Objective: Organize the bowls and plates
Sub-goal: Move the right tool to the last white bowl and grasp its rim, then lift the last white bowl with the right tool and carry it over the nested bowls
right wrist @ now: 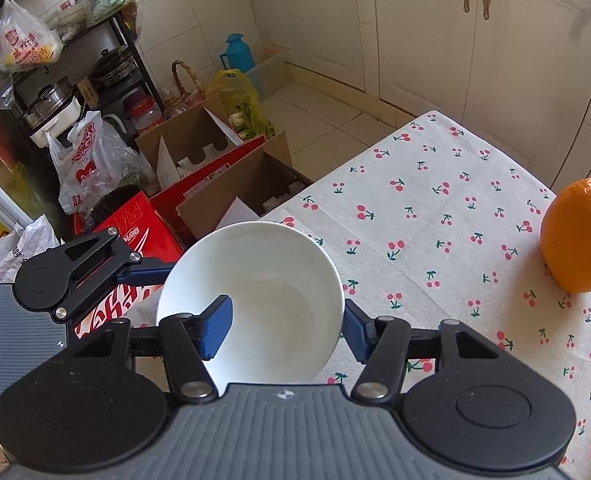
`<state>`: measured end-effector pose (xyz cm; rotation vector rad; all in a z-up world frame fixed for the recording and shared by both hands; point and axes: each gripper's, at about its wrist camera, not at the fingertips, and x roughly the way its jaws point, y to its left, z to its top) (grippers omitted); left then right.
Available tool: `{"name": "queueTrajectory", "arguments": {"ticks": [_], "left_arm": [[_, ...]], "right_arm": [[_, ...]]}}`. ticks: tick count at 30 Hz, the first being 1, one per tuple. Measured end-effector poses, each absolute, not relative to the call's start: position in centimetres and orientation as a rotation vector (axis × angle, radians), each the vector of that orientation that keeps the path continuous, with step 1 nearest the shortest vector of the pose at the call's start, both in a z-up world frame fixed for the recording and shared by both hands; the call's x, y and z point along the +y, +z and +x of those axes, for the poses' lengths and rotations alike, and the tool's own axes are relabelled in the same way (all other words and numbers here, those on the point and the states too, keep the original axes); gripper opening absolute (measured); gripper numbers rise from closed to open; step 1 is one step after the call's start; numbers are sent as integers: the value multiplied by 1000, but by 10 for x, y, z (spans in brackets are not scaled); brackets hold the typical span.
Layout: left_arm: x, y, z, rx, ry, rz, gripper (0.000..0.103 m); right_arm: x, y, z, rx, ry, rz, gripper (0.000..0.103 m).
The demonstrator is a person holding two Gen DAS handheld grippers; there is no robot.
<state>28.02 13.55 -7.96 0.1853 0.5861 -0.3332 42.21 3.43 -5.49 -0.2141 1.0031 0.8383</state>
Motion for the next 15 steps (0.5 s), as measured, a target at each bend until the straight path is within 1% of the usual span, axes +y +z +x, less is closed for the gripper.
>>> {"name": "queueTrajectory", "arguments": {"ticks": [15], "left_arm": [[127,-61,259,571,-338,214,86]], "right_arm": [[24,-40,403,977,845,-204,65]]}}
